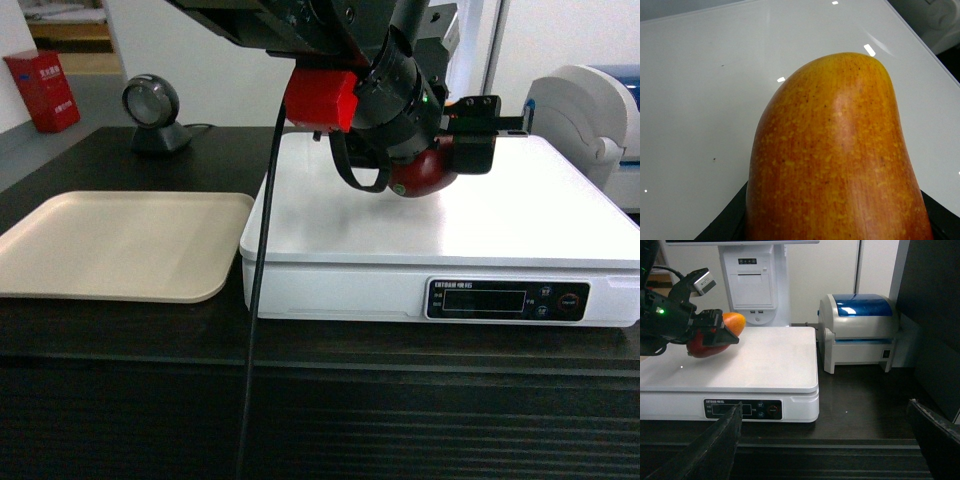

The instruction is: Place dark red mango on scale at checkout

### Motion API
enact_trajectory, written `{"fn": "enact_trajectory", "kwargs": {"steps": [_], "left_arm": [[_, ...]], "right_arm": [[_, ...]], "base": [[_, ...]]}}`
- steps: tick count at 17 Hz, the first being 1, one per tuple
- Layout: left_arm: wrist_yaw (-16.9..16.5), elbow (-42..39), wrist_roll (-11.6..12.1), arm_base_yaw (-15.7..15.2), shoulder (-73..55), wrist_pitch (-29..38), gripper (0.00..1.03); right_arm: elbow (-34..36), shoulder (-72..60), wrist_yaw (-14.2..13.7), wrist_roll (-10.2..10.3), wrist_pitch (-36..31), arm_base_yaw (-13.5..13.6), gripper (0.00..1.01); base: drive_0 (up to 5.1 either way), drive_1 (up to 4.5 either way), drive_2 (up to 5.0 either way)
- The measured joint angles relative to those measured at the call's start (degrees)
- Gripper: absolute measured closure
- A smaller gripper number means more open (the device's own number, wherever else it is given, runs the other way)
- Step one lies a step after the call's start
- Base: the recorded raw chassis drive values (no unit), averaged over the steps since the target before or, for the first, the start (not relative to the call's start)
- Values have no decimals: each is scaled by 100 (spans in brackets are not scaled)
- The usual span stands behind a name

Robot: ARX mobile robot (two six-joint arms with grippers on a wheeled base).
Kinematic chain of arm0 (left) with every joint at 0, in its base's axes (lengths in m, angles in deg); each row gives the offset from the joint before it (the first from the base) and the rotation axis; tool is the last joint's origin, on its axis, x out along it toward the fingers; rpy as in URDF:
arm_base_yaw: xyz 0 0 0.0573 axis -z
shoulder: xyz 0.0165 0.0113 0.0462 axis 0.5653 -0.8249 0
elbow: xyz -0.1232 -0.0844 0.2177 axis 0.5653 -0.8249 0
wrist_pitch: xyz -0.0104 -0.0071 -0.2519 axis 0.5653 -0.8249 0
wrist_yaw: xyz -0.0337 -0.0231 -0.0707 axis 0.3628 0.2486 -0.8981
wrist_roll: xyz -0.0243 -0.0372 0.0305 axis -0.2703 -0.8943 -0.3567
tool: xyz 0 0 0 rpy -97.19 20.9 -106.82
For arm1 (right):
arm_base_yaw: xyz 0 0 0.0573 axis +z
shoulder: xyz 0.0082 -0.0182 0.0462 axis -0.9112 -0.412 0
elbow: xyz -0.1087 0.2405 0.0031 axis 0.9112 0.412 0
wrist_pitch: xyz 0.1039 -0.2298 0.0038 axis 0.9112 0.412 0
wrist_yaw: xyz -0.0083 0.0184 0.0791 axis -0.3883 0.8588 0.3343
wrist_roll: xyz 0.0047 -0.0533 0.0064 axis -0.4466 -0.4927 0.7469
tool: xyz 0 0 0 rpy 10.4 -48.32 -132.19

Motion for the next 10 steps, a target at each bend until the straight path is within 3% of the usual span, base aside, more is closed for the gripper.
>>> {"fn": "enact_trajectory", "kwargs": {"steps": [3, 5, 10], "left_arm": [[210, 754, -649, -46, -409, -678, 43], [380, 1080, -957, -52, -643, -1058, 43], [638, 1340, -1117, -31, -778, -1285, 42]], "right_arm": [[0, 0, 0, 0, -2, 0, 3], [0, 0, 0, 0, -2, 0, 3], [0, 0, 2, 0, -2, 0, 3]], "base": [[0, 0, 0], [0, 0, 0], [0, 0, 0]]}}
